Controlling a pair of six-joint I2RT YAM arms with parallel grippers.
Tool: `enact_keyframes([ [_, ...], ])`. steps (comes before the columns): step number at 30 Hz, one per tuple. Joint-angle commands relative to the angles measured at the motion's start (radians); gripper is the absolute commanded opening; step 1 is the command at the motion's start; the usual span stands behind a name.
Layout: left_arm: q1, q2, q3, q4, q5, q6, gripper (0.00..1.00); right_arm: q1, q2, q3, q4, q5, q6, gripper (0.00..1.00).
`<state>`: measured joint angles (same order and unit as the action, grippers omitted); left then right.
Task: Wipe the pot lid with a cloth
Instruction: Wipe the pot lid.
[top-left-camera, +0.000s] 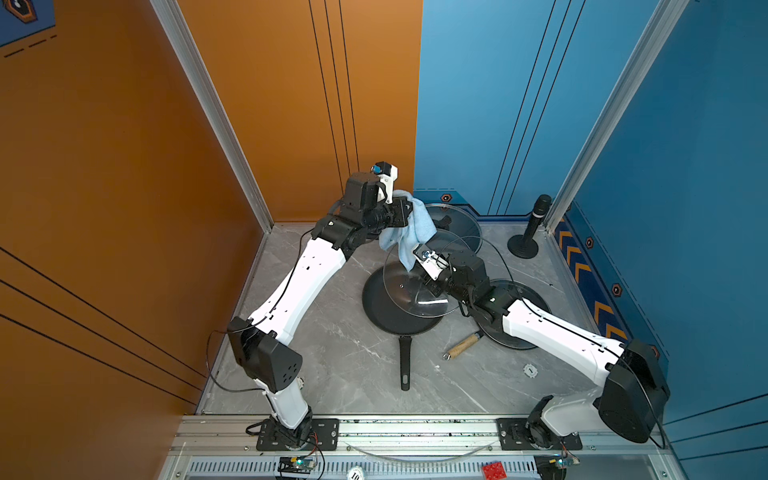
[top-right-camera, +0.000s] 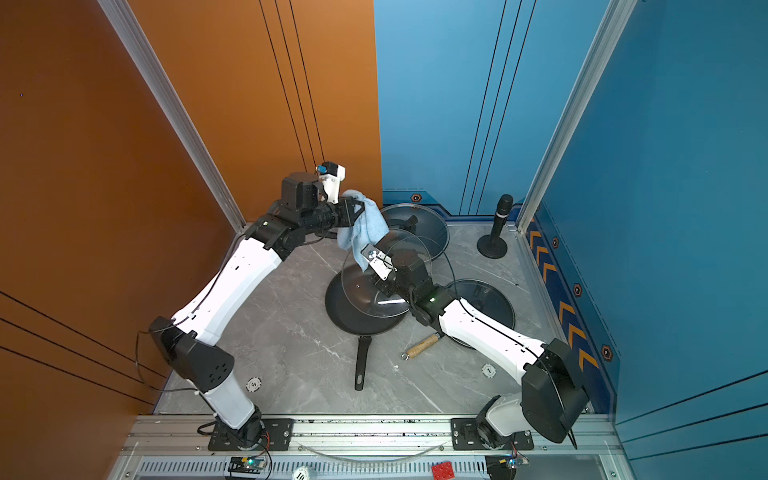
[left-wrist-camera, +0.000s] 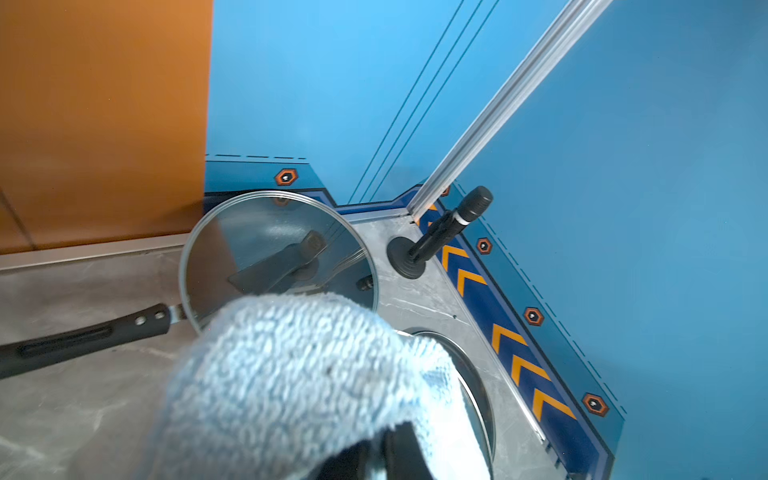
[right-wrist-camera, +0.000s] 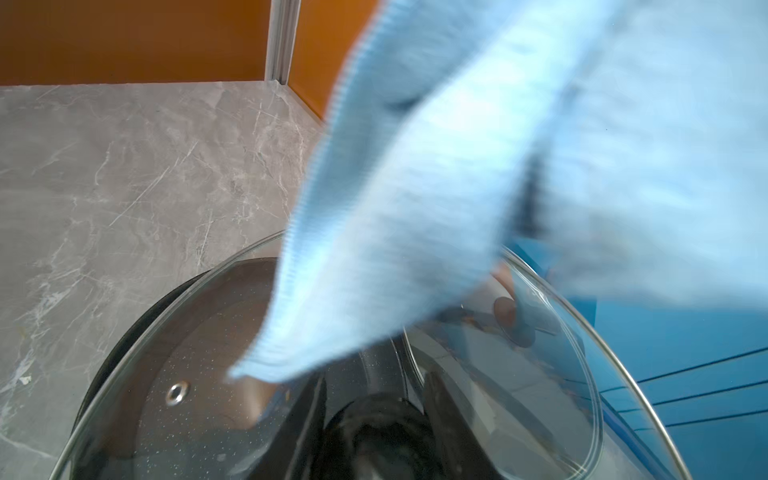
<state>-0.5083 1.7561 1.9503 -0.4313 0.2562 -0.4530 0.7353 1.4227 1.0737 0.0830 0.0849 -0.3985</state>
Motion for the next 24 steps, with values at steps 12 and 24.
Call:
enact_keyframes([
  [12,-0.098,0.048,-0.117,-0.049,0.081,0.019,0.00,0.046,-0.093,-0.051,0.171,0.182,-0.060,0.00],
  [24,0.026,-0.112,-0.353,-0.094,-0.050,0.034,0.00,-0.025,-0.124,-0.064,0.257,0.205,0.029,0.00],
])
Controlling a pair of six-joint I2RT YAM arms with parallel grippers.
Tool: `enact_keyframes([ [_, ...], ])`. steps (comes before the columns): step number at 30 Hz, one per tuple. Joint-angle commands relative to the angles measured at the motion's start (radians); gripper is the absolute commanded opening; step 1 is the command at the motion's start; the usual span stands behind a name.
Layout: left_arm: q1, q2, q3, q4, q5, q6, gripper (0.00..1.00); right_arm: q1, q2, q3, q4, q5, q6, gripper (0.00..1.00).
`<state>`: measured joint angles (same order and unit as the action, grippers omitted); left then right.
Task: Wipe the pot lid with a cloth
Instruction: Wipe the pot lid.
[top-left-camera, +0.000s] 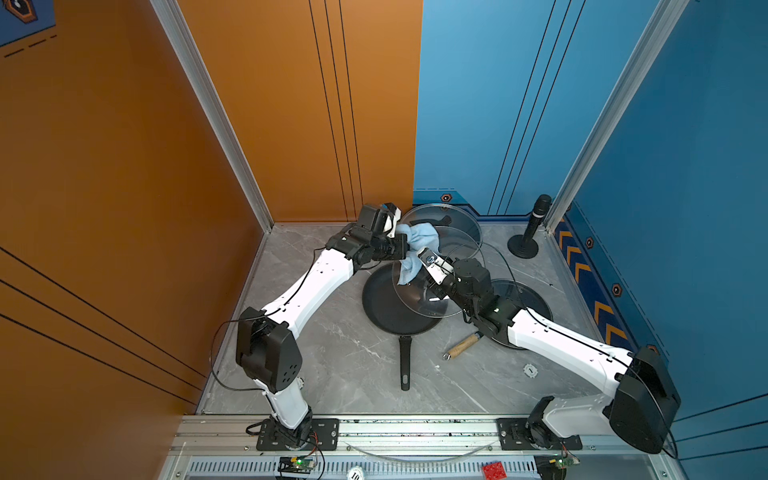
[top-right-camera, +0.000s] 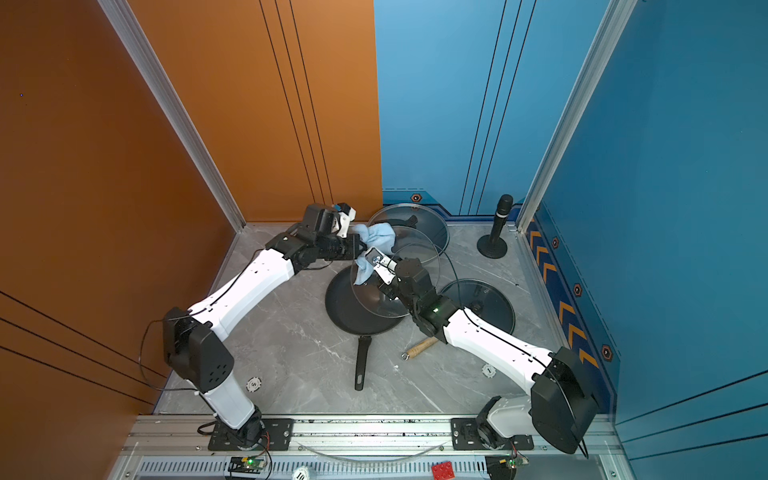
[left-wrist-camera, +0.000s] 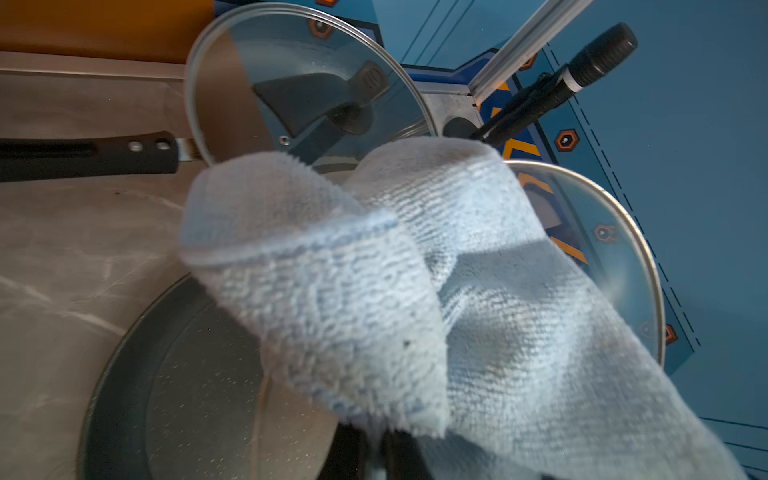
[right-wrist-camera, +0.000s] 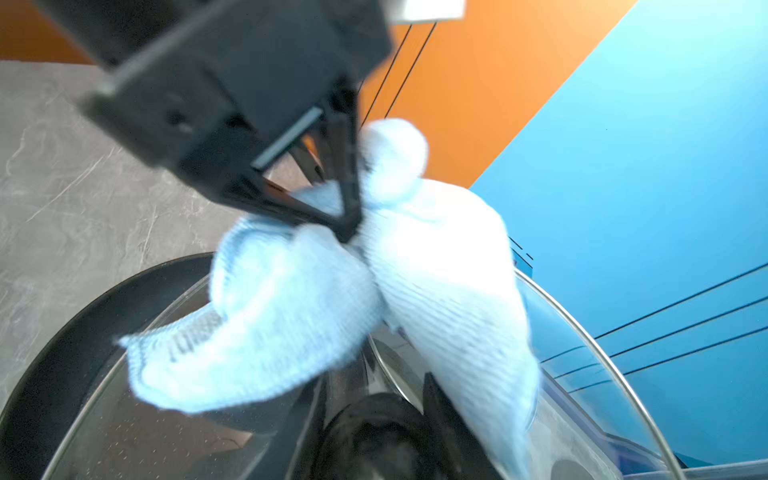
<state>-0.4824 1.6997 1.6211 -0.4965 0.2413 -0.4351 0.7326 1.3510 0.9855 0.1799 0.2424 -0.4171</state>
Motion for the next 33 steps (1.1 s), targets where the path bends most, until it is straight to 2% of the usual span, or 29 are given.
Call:
enact_keyframes([
  [1,-0.005,-0.064,-0.031,-0.033,-0.034,0.024,0.00,-0.025,-0.052,0.020,0.172,0.050,0.060,0.00],
  [6,-0.047,-0.076,-0.005,-0.082,-0.066,0.071,0.00,-0.086,-0.038,0.033,0.210,0.065,0.123,0.00],
  [9,-0.079,-0.060,0.075,-0.082,-0.070,0.107,0.00,-0.093,-0.023,0.045,0.208,0.054,0.133,0.00],
  [15,-0.147,0.046,0.280,-0.082,-0.066,0.157,0.00,-0.073,-0.002,0.059,0.208,0.028,0.135,0.00],
  [19,-0.174,0.125,0.341,-0.075,-0.065,0.155,0.00,-0.059,-0.004,0.060,0.208,0.018,0.131,0.00],
  [25,-0.170,0.179,0.292,-0.057,-0.072,0.102,0.00,-0.057,-0.030,0.048,0.223,0.044,0.133,0.00],
  [33,-0.127,0.071,0.058,-0.022,-0.122,0.028,0.00,-0.111,-0.087,0.004,0.269,0.075,0.216,0.00],
])
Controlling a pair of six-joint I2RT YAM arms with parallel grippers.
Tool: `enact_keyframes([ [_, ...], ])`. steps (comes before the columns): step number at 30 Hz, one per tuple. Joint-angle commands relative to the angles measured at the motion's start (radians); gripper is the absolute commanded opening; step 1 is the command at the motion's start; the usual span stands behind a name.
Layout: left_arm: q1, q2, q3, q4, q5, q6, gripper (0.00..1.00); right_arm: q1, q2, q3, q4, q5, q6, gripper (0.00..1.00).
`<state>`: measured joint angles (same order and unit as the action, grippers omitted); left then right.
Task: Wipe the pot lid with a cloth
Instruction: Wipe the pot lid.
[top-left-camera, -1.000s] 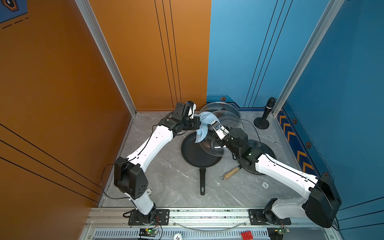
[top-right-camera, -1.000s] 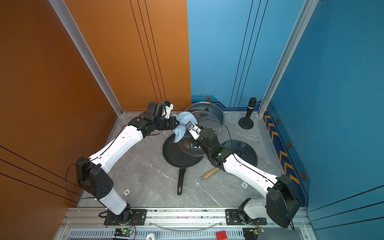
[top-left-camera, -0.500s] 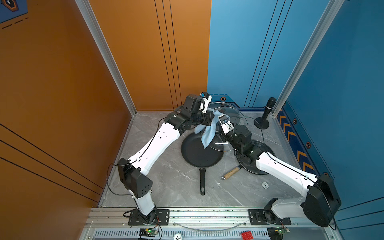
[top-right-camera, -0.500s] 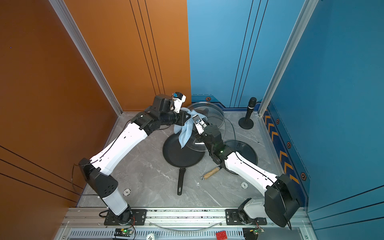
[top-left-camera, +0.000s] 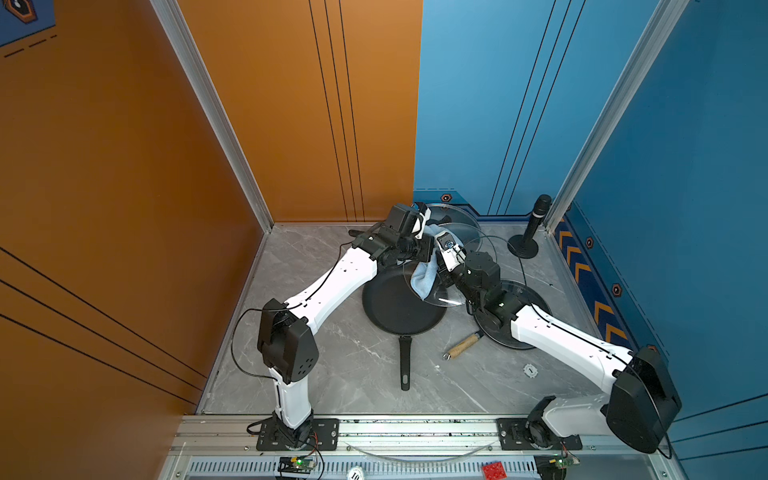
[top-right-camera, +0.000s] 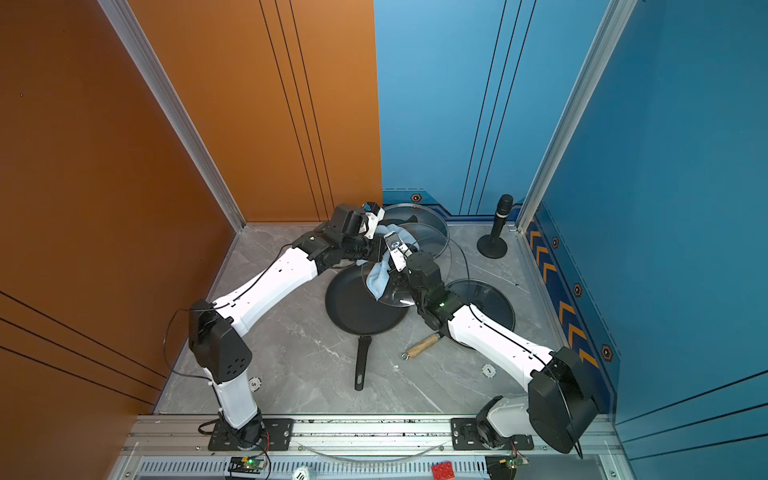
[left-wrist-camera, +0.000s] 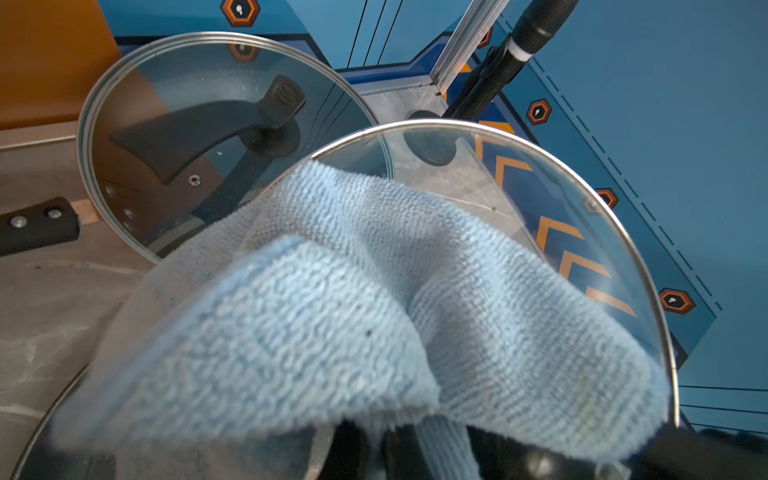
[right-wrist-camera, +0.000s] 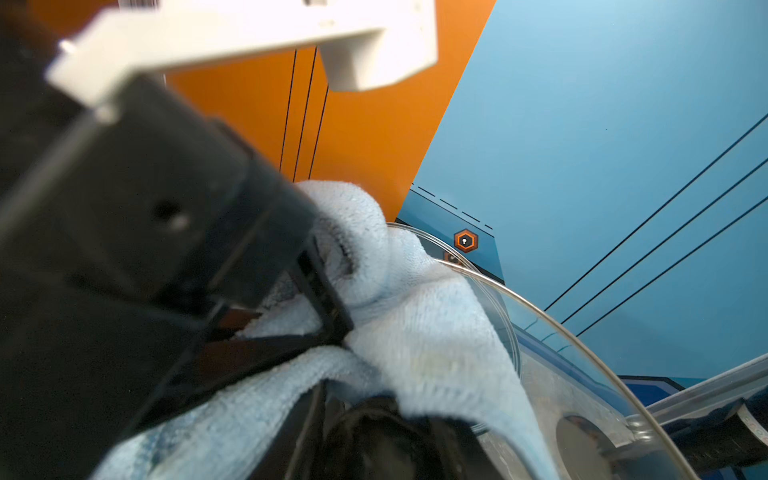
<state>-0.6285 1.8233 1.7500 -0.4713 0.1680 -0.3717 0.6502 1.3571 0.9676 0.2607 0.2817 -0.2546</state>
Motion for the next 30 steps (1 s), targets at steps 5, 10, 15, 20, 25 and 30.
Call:
enact_keyframes([
  [5,0.026,-0.154,-0.195,-0.048,-0.111,-0.050,0.00,-0.068,-0.098,0.006,0.217,0.062,0.127,0.00],
  [10,0.021,-0.227,-0.213,-0.054,-0.152,-0.048,0.00,-0.085,-0.081,0.008,0.227,0.075,0.178,0.00],
  [15,-0.047,-0.226,-0.056,-0.053,-0.149,0.030,0.00,-0.083,-0.035,0.026,0.249,0.076,0.245,0.00],
  [20,-0.114,-0.139,0.088,-0.053,-0.128,0.069,0.00,-0.051,0.020,0.056,0.303,0.080,0.277,0.00],
  [25,-0.136,-0.050,0.111,-0.050,-0.085,0.040,0.00,-0.031,0.029,0.074,0.345,0.089,0.325,0.00],
  [30,-0.142,-0.056,0.029,-0.048,-0.096,0.005,0.00,-0.043,-0.010,0.073,0.347,0.113,0.388,0.00],
])
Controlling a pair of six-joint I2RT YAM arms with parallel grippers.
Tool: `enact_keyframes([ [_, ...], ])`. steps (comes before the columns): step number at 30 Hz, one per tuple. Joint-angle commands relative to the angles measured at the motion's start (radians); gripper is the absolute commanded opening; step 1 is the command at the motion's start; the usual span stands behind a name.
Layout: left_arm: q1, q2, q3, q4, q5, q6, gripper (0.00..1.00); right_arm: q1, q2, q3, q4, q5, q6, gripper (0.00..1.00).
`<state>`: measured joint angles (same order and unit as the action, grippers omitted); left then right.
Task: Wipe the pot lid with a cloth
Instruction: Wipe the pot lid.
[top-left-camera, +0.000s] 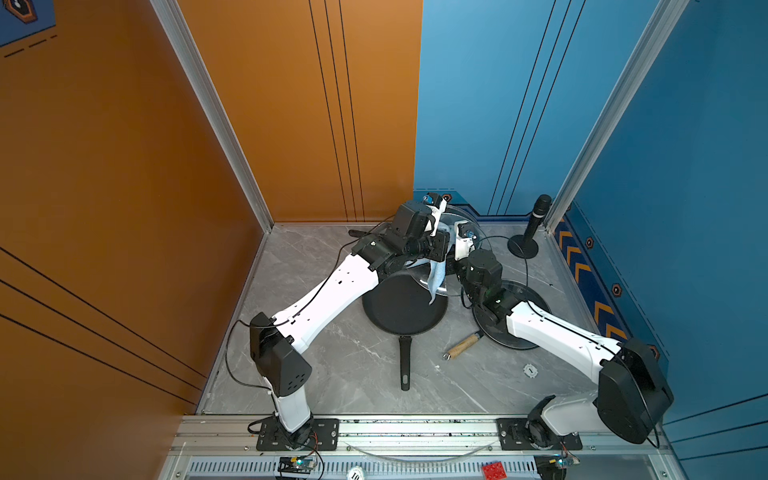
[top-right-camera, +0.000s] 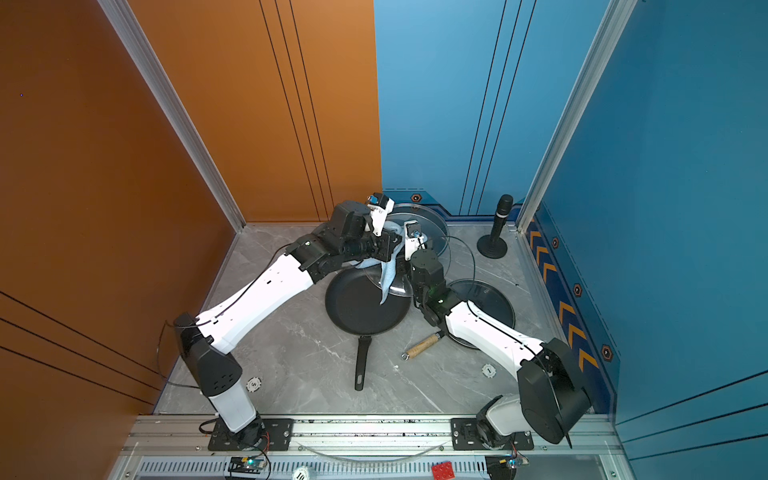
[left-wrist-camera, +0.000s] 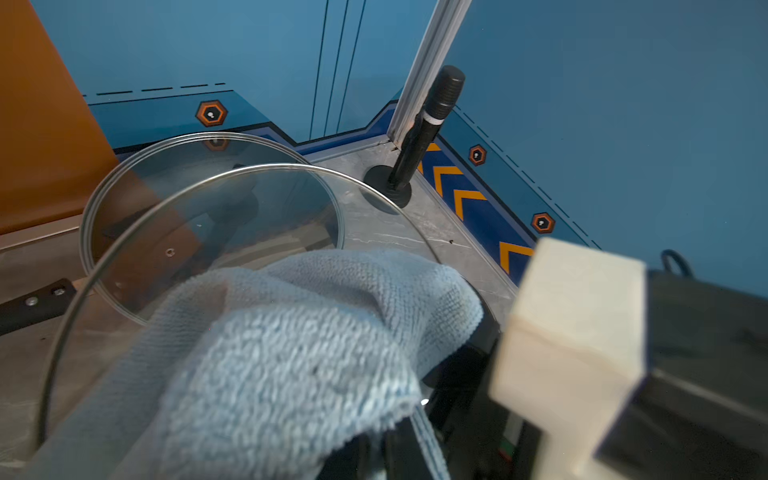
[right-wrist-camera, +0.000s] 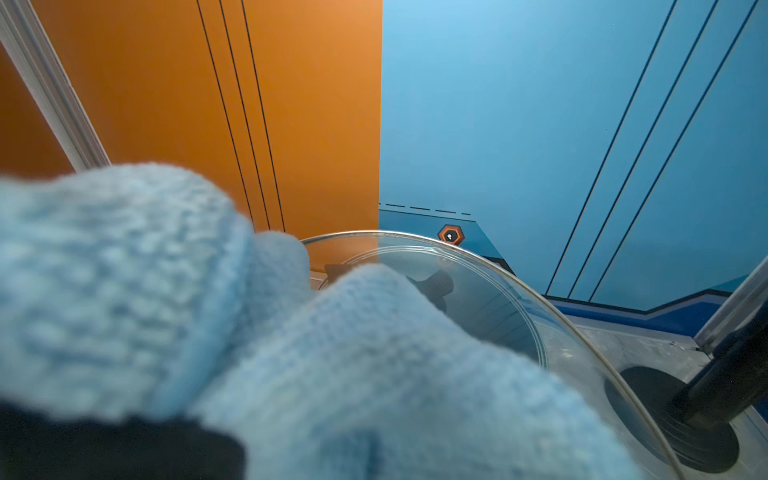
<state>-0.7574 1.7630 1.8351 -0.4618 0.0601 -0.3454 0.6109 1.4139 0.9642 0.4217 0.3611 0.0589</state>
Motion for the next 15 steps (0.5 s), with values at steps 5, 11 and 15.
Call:
enact_keyframes([
  [5,0.041,-0.078,-0.197,-0.039,-0.043,-0.073,0.00,-0.054,-0.123,0.047,0.180,0.039,0.193,0.00],
  [11,0.099,-0.188,-0.296,-0.047,-0.098,-0.073,0.00,-0.102,-0.167,0.020,0.151,0.063,0.276,0.00],
  [15,0.081,-0.198,-0.247,-0.054,-0.089,-0.019,0.00,-0.108,-0.166,0.005,0.153,0.098,0.304,0.00],
])
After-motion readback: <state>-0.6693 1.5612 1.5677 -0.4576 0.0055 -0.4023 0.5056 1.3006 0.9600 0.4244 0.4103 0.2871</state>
